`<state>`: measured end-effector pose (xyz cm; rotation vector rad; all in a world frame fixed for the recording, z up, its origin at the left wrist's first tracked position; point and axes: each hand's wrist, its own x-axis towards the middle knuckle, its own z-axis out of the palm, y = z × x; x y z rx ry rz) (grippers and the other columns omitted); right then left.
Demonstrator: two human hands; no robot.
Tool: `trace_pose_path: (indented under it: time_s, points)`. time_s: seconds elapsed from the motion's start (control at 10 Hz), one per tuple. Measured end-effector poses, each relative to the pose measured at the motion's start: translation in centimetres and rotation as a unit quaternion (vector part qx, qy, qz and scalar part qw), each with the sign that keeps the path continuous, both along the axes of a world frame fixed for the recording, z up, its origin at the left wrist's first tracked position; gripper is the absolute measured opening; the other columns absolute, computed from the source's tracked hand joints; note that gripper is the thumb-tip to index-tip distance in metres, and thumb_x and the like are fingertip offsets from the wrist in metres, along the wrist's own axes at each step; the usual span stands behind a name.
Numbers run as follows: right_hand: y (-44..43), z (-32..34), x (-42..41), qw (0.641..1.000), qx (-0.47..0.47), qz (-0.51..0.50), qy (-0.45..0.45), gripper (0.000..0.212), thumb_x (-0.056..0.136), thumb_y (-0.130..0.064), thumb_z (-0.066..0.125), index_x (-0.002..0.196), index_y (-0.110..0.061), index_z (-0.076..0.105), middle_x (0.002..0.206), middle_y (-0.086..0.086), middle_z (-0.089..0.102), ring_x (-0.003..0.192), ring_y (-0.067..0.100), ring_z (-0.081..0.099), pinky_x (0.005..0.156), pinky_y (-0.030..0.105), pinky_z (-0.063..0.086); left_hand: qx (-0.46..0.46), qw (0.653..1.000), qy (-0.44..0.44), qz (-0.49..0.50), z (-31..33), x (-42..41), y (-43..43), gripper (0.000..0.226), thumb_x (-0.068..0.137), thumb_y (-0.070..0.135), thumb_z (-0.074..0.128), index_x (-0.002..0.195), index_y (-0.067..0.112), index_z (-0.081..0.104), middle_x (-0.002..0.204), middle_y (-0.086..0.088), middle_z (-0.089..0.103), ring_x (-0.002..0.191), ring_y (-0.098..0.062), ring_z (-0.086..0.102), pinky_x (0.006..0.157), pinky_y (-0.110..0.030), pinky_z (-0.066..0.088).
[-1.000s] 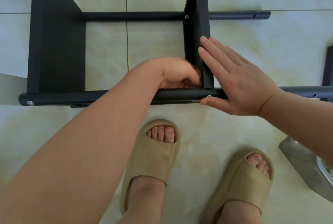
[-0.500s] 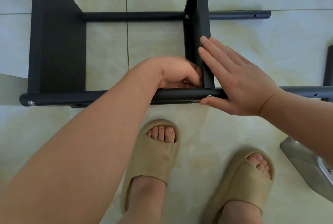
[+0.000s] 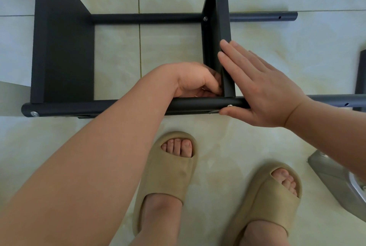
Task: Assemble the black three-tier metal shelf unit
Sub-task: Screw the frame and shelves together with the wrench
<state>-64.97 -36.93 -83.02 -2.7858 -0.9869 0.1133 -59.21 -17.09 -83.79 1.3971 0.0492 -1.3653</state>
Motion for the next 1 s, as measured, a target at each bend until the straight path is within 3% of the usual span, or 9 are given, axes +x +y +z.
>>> trace_pose_path:
  time_s: [0.1, 0.2, 0.4, 0.5, 0.7, 0.8, 0.9, 1.0]
  points:
    - [0.0, -0.02, -0.04, 1.0, 0.001, -0.001, 0.001, 0.099, 0.095, -0.072, 0.037, 0.159, 0.0, 0.017, 0.168, 0.016, 0.01, 0.156, 0.033, 0.011, 0.118, 0.059, 0.03, 0.019, 1.0, 0.013, -0.004, -0.27, 0.04, -0.02, 0.014, 0.092, 0.001, 0.054, 0.096, 0.003, 0.068, 0.087, -0.014, 0.07, 0.078, -0.024, 0.069, 0.071, -0.034, 0.057]
    - [0.0, 0.0, -0.05, 1.0, 0.002, -0.001, -0.001, 0.099, 0.095, -0.072, 0.037, 0.159, 0.001, 0.017, 0.168, 0.017, 0.01, 0.155, 0.033, 0.012, 0.118, 0.059, 0.03, 0.042, 0.998, -0.008, -0.037, -0.14, -0.09, -0.05, 0.012, 0.091, 0.005, 0.059, 0.095, 0.002, 0.07, 0.083, -0.014, 0.071, 0.074, -0.025, 0.069, 0.074, -0.035, 0.057]
    - [0.02, -0.05, -0.06, 1.0, 0.002, -0.001, -0.002, 0.099, 0.095, -0.072, 0.036, 0.158, 0.001, 0.018, 0.168, 0.017, 0.01, 0.156, 0.033, 0.011, 0.118, 0.058, 0.03, 0.015, 0.999, -0.028, -0.02, -0.03, -0.22, 0.0, 0.02, 0.089, -0.009, 0.052, 0.077, 0.003, 0.063, 0.058, -0.006, 0.064, 0.055, -0.016, 0.064, 0.059, -0.025, 0.054]
    - [0.02, -0.02, -0.04, 1.0, 0.001, 0.0, -0.002, 0.099, 0.095, -0.072, 0.036, 0.159, 0.001, 0.017, 0.168, 0.017, 0.01, 0.156, 0.033, 0.011, 0.118, 0.059, 0.03, 0.003, 1.0, -0.015, -0.015, 0.16, -0.21, 0.04, 0.021, 0.089, -0.011, 0.051, 0.081, 0.002, 0.064, 0.066, -0.009, 0.066, 0.061, -0.018, 0.066, 0.06, -0.026, 0.056]
    - [0.01, -0.06, -0.03, 1.0, -0.001, 0.0, -0.001, 0.099, 0.095, -0.072, 0.037, 0.159, 0.001, 0.016, 0.168, 0.016, 0.009, 0.156, 0.033, 0.011, 0.118, 0.058, 0.03, 0.033, 0.999, -0.008, -0.02, -0.26, -0.08, -0.06, 0.014, 0.091, 0.003, 0.057, 0.094, 0.002, 0.07, 0.09, -0.017, 0.07, 0.083, -0.027, 0.069, 0.083, -0.041, 0.058]
    - [0.03, -0.04, -0.06, 1.0, 0.0, 0.0, -0.002, 0.098, 0.096, -0.072, 0.036, 0.159, 0.001, 0.017, 0.168, 0.016, 0.01, 0.156, 0.033, 0.011, 0.118, 0.058, 0.03, 0.038, 0.998, -0.029, -0.036, -0.03, -0.2, -0.1, 0.015, 0.091, 0.001, 0.057, 0.081, 0.005, 0.067, 0.069, -0.009, 0.069, 0.063, -0.019, 0.067, 0.063, -0.028, 0.056]
    - [0.03, 0.0, -0.07, 1.0, -0.001, -0.001, -0.002, 0.099, 0.095, -0.072, 0.036, 0.159, 0.001, 0.017, 0.168, 0.016, 0.01, 0.156, 0.033, 0.011, 0.118, 0.058, 0.03, 0.02, 0.999, -0.031, -0.029, 0.04, -0.23, -0.08, 0.023, 0.09, -0.006, 0.053, 0.073, 0.006, 0.062, 0.057, -0.005, 0.064, 0.055, -0.016, 0.064, 0.058, -0.025, 0.053]
    - [0.03, -0.05, -0.1, 1.0, -0.001, -0.001, -0.002, 0.099, 0.095, -0.073, 0.036, 0.159, 0.001, 0.017, 0.168, 0.016, 0.01, 0.156, 0.033, 0.011, 0.118, 0.058, 0.03, 0.005, 1.0, -0.021, -0.02, 0.08, -0.15, 0.04, 0.02, 0.089, -0.01, 0.051, 0.078, 0.003, 0.063, 0.063, -0.009, 0.065, 0.06, -0.019, 0.065, 0.06, -0.027, 0.054]
